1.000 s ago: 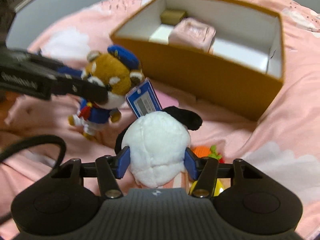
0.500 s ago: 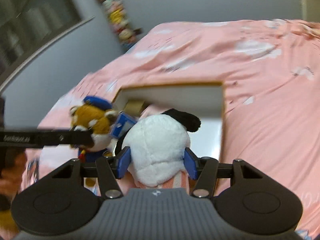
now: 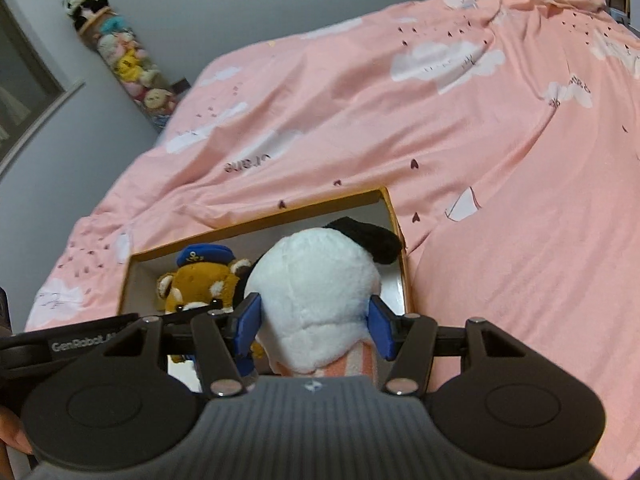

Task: Organize objects
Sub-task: 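Carry the dog plush and panda plush over the orange box with both tools, then lower both plushes into the orange box with both tools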

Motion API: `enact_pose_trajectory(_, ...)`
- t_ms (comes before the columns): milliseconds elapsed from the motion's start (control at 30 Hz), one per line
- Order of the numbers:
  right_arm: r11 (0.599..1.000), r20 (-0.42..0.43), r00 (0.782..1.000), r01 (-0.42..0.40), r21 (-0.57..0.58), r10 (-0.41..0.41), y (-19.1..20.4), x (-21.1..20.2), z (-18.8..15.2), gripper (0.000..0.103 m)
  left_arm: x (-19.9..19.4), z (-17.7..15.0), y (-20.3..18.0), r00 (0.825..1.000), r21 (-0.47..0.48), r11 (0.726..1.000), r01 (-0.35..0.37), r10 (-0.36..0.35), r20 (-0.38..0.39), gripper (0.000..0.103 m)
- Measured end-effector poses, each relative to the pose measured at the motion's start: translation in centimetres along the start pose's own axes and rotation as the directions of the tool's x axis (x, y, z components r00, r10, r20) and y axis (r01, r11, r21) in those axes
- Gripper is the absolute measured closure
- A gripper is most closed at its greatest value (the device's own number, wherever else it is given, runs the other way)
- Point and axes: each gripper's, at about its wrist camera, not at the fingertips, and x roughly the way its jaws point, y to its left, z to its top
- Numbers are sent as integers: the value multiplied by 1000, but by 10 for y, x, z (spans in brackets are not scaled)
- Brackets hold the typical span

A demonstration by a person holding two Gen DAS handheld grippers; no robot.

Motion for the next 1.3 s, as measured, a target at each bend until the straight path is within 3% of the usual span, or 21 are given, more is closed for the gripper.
enact_pose_trajectory(300, 985, -16, 995, 92, -144, -95, 15, 35, 7, 47, 41, 20, 15, 998, -53, 999, 9, -12, -58, 50)
enact_pose_trajectory(667, 916, -27, 977, 189, -354, -212, 20, 70, 0, 48, 66, 18, 12, 996, -35, 999, -13, 10, -92, 48)
enact_pose_trajectory(767, 911, -71, 982, 134, -389, -175, 21, 75, -3, 51, 72, 16, 14, 993, -46, 999, 10, -16, -115, 45)
enact_pose_trajectory(933, 871, -29, 984, 143, -471, -177, 24, 70, -8, 46, 70, 13, 13, 995, -32, 999, 3, -7, -103, 42)
enact_pose_trajectory(1100, 859, -30, 989, 108, -500, -142, 21, 51, -6, 47, 49, 11, 5, 997, 56, 998, -17, 21, -68, 41)
enact_pose_trajectory(1167, 842, -30, 990, 102, -530, -139, 21, 44, -9, 50, 37, 8, 1, 999, 97, 995, -25, 28, -31, 42)
enact_pose_trajectory(1200, 831, -36, 989, 98, -547, -141, 20, 42, -10, 57, 32, 7, -2, 999, 116, 993, -29, 31, -20, 42)
enact_pose_trajectory(1300, 797, -52, 988, 85, -598, -145, 19, 42, -17, 69, 29, 4, -10, 998, 172, 983, -64, 66, -4, 56)
